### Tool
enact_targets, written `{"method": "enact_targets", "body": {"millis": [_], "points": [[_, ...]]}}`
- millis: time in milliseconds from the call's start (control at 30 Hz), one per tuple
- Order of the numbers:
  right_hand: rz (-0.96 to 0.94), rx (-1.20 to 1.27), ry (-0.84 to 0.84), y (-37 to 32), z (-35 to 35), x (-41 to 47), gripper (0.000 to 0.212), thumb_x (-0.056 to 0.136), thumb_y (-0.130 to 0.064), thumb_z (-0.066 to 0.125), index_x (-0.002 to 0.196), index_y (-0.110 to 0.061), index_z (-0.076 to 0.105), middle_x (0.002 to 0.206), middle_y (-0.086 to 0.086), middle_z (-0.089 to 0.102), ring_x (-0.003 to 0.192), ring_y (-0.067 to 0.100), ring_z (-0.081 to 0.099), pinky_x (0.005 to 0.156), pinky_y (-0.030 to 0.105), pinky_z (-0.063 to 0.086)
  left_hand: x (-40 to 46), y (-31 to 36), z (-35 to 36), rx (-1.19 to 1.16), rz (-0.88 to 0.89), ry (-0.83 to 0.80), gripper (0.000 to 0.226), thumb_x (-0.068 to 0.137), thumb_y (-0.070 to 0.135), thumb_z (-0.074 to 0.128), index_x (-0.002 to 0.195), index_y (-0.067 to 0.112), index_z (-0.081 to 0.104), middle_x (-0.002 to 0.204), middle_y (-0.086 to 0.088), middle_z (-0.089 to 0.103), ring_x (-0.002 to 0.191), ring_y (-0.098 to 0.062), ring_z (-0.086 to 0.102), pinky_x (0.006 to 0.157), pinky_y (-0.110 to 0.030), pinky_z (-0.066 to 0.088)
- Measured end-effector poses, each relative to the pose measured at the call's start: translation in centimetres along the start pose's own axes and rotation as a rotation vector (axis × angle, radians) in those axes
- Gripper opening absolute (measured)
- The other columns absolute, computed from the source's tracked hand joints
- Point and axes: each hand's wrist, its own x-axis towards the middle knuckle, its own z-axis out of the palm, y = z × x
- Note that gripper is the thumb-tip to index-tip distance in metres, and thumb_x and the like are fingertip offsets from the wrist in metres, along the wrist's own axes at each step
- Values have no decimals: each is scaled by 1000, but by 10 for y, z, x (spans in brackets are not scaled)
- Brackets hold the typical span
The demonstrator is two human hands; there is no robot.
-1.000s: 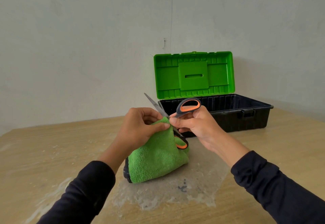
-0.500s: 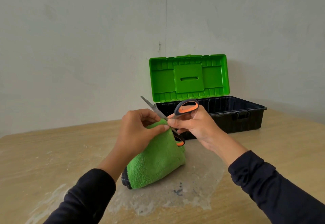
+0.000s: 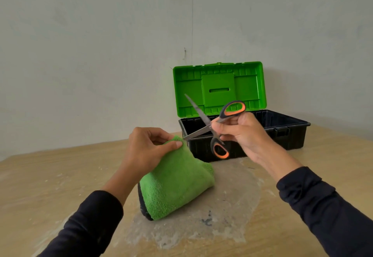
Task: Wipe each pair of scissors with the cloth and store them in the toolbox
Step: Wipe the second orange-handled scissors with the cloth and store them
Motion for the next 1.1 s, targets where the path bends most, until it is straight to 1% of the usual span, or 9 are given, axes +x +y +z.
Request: {"method": "enact_targets", "body": {"millis": [100,167,233,400,567,700,833,933,1100], "points": [[15,38,98,-2,-16,6,10,77,-1,66,75,-10,68,70,1,70,67,14,65,68,28,53,3,-5,-8,-28,-48,66,12,61,19,82,67,14,72,66,-3,72,62,-14,66,56,-25,51],[8,-44,113,-3,-22,7,8,80,-4,66,76,-11,69,73,4,69,66,14,64,69,26,52,3,-5,-11,-68,-66,96,13,62,19,82,70,15,73,66,0,72,62,-9,67,57,-20,50],[-19,-234,71,-5,-24,7,6,83,-10,66,80,-9,70,74,6,69,62,11,65,64,20,54,3,-5,-10,-97,-70,100,15,61,22,81,74,16,75,71,0,73,69,-11,69,62,-22,51],[-76,-673,-62,-15,-23,4,17,84,-21,67,72,-9,71,66,7,67,61,17,65,65,26,51,2,-2,-2,-99,-10,121,9,65,26,78,73,27,75,76,-1,73,76,-13,67,71,-28,54],[-42,-798,-221,-21,-11,-1,26,83,-18,68,58,-12,65,57,3,62,53,12,64,61,26,51,-3,4,10,-55,117,2,26,60,39,71,80,21,76,78,0,72,63,-4,57,56,-16,45],[-102,-783,-254,-21,0,-4,25,82,-20,69,58,-13,64,53,2,61,50,11,64,56,21,49,-9,4,20,-27,146,-110,26,63,37,70,83,20,76,78,5,74,70,-13,64,62,-22,49],[-148,-751,-283,-15,6,-6,16,76,-16,75,65,-9,67,52,-2,66,51,9,66,54,14,49,-11,4,27,16,156,-155,11,69,26,75,80,22,75,74,10,74,63,0,63,58,-13,46],[-198,-731,-273,-14,11,-6,13,74,-13,76,67,-6,68,56,4,68,52,9,67,53,13,47,-11,6,28,22,131,-181,8,68,20,77,76,20,74,66,8,72,59,0,63,57,-12,47],[-254,-700,-235,-12,15,-6,17,72,-13,78,62,-6,66,58,10,68,54,18,66,57,29,53,-12,6,29,24,114,-237,10,68,18,79,69,23,70,63,6,71,61,-4,65,60,-17,51]]}}
